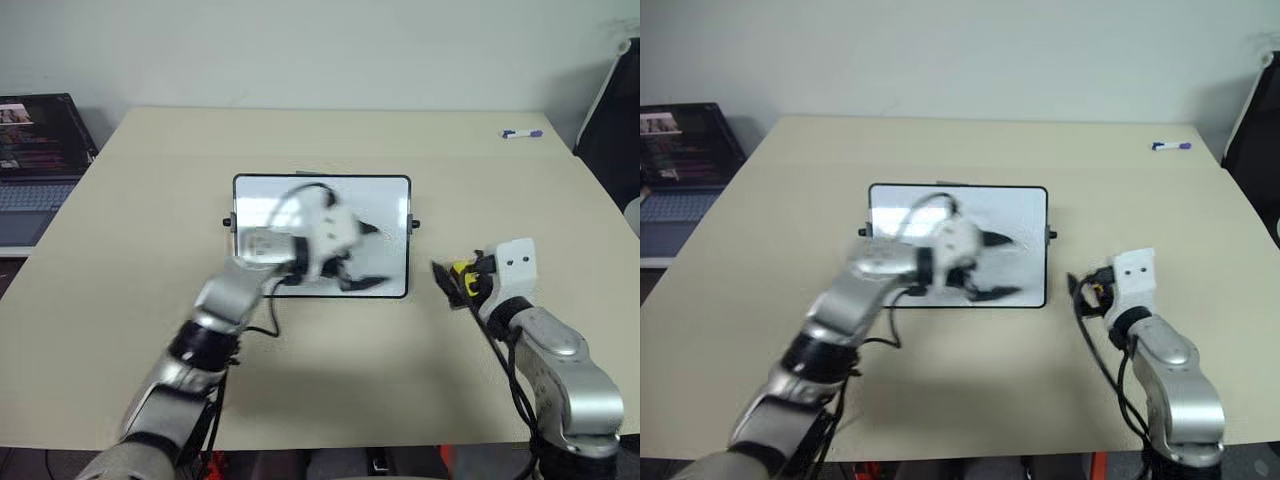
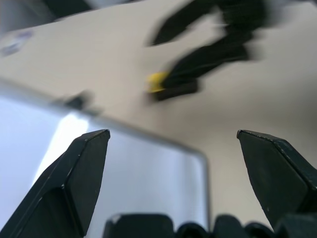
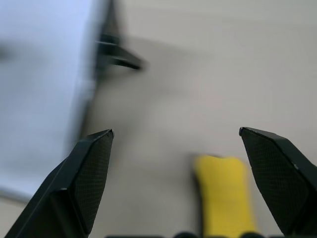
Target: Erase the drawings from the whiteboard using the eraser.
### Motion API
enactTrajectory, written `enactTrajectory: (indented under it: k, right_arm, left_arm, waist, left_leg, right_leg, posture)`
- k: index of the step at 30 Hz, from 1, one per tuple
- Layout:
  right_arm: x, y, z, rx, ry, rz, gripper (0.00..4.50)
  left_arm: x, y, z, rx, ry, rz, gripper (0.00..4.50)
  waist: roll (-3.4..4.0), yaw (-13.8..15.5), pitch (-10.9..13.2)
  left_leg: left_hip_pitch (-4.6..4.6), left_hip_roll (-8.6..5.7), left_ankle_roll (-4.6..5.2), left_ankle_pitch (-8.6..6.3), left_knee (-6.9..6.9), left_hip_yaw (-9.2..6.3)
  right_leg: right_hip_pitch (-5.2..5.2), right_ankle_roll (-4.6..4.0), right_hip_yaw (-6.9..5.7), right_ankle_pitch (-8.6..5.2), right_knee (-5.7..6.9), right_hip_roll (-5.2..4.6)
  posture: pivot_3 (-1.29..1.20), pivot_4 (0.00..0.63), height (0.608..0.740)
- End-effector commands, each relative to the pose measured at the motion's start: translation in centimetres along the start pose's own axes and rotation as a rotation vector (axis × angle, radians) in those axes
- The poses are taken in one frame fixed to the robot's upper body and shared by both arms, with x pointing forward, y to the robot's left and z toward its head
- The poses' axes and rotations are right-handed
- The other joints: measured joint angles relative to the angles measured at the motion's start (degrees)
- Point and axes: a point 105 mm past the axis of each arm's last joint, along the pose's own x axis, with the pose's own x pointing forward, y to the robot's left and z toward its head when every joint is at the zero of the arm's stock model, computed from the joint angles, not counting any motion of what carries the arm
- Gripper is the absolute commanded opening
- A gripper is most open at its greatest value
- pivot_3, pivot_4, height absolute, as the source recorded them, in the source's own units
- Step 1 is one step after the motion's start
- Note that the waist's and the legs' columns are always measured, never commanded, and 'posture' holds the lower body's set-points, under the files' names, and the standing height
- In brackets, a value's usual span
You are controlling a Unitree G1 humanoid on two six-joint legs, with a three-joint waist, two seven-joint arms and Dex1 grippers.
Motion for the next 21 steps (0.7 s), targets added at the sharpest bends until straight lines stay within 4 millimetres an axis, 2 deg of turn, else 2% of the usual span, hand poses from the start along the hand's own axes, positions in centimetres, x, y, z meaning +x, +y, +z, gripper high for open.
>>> enactTrajectory:
  k: [1, 3, 5, 8, 10, 14, 16, 21]
  right_arm:
    - [-1.7, 1.4, 1.3, -0.044, -0.142, 0.07, 4.47]
    - [-2.5, 1.0, 0.7, -0.097, -0.204, 0.018, 4.47]
    - [-3.4, 0.4, -0.5, -0.144, -0.224, 0.003, 4.47]
    - [-4.5, 0.2, -4.4, -0.057, -0.177, -0.109, 4.47]
    - [-4.9, 0.3, -5.7, -0.015, -0.169, -0.133, 4.47]
    - [-4.9, -1.3, -5.5, -0.016, -0.182, -0.11, 4.47]
    - [-4.8, -1.3, -4.8, -0.037, -0.198, -0.087, 4.47]
    - [-4.5, -1.8, -3.9, -0.022, -0.211, -0.124, 4.47]
  left_arm:
    - [-4.8, 1.1, 0.6, -0.085, -0.046, 0.305, 4.5]
    - [-7.4, 0.4, -1.0, -0.185, -0.03, 0.473, 4.5]
    - [-8.3, -0.8, -2.0, -0.218, -0.005, 0.57, 4.5]
    - [-12.7, -2.0, -7.5, -0.263, 0.141, 0.866, 4.5]
    - [-14.4, -2.4, -9.8, -0.283, 0.198, 0.99, 4.5]
    - [-13.5, -1.9, -9.7, -0.28, 0.172, 1.081, 4.5]
    - [-13.5, -1.5, -9.6, -0.268, 0.16, 1.116, 4.5]
    - [-14.2, -1.9, -10.3, -0.267, 0.171, 1.155, 4.5]
  waist:
    - [0.0, 0.27, 0.0]
    - [-0.03, 0.54, -0.02]
    - [-0.11, 0.99, -0.06]
    - [-0.23, 1.59, -0.2]
    - [-0.24, 1.79, -0.17]
    - [-0.21, 2.07, -0.08]
    - [-0.25, 2.09, -0.11]
    - [-0.26, 1.96, -0.3]
  left_leg:
    - [-0.04, 0.0, -0.01, 0.0, -0.01, -0.06]
    - [-0.05, -0.07, -0.02, -0.01, 0.04, -0.06]
    - [0.01, -0.2, -0.03, -0.01, 0.11, -0.03]
    - [0.49, -0.23, -0.02, -0.02, 0.12, 0.06]
    - [0.92, -0.16, -0.02, -0.04, 0.01, 0.12]
    - [0.94, -0.15, 0.15, 0.11, 0.15, 0.13]
    - [0.97, -0.18, 0.23, 0.17, 0.19, 0.16]
    - [0.97, -0.12, 0.2, 0.16, 0.04, 0.21]
  right_leg:
    - [0.0, 0.0, -0.05, 0.0, -0.03, -0.01]
    - [0.03, 0.02, -0.05, -0.01, -0.04, -0.12]
    - [0.16, 0.18, -0.04, -0.09, -0.06, -0.26]
    - [0.75, 0.42, 0.02, -0.07, -0.37, -0.34]
    - [1.0, 0.34, 0.07, -0.13, -0.38, -0.35]
    - [0.91, -0.05, 0.08, -0.15, -0.17, -0.35]
    - [0.93, -0.02, 0.11, -0.13, -0.18, -0.35]
    - [0.99, 0.14, 0.09, -0.04, -0.1, -0.28]
  posture:
    - [0.0, 0.15, 0.74]
    - [0.0, 0.15, 0.74]
    - [0.0, 0.15, 0.74]
    - [0.0, 0.15, 0.74]
    - [0.0, 0.15, 0.74]
    - [0.0, 0.15, 0.74]
    - [0.0, 0.15, 0.74]
    - [0.0, 0.15, 0.74]
